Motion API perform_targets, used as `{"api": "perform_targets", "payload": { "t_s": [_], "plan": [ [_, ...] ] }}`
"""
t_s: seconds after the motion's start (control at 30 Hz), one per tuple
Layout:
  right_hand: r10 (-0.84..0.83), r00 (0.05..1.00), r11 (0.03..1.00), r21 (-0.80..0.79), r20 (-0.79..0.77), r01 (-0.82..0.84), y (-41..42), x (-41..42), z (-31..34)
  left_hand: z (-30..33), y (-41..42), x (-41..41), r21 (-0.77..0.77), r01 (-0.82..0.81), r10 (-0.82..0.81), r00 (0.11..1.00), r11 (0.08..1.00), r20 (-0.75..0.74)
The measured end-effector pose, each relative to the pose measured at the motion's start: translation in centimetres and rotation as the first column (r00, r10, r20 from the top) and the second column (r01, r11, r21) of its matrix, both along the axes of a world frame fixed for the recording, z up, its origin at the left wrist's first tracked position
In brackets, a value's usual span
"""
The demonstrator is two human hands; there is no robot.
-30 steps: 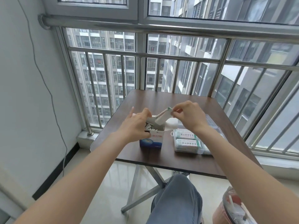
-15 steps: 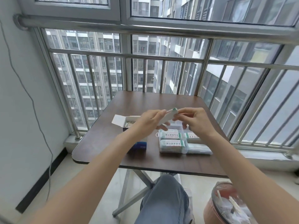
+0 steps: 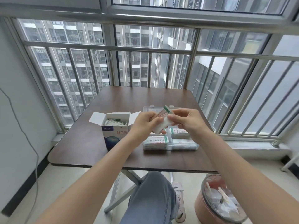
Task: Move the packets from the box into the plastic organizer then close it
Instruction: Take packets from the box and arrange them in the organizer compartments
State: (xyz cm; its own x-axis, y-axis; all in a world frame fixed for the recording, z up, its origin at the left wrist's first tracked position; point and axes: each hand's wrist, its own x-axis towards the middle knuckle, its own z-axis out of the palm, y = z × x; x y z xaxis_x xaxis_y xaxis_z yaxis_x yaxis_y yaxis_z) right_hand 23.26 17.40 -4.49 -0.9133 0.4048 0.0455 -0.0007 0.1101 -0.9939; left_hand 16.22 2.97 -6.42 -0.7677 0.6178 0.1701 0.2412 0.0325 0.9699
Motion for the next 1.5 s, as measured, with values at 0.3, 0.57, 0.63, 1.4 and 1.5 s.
{"api": "perform_targets", "payload": {
  "t_s": [0.3,0.57,0.63,1.4,1.5],
  "plan": [
    [-0.004,0.999,0.997,-0.073,0.053,0.007,1.3,-2.0,-1.3,-2.0,1.5,-2.0,-0.073,-0.253,0.235,0.952,0.965,-0.198],
    [-0.08,0.995,0.992,-0.094,0.061,0.086,2.5,-4.3,-2.2,-3.0,-0.3,-4.1,-0.15,-0.387,0.335,0.899,0.91,-0.283],
    [-0.04,0.995,0.999,0.04,0.091,0.037,2.7,-4.8,-2.3,-3.0,-0.6,-4.4,-0.152,-0.418,0.367,0.888,0.896,-0.277],
    [-0.023,0.948,0.537,0.804,0.318,-0.256,0.1,-10.7,-5.7,-2.9,0.8,-4.8,-0.118,-0.468,0.426,0.865,0.876,-0.266],
    [0.03,0.934,0.583,0.753,0.355,-0.305,0.3,-10.2,-5.2,-2.8,0.7,-4.7,-0.115,-0.45,0.419,0.881,0.886,-0.221]
  ]
}}
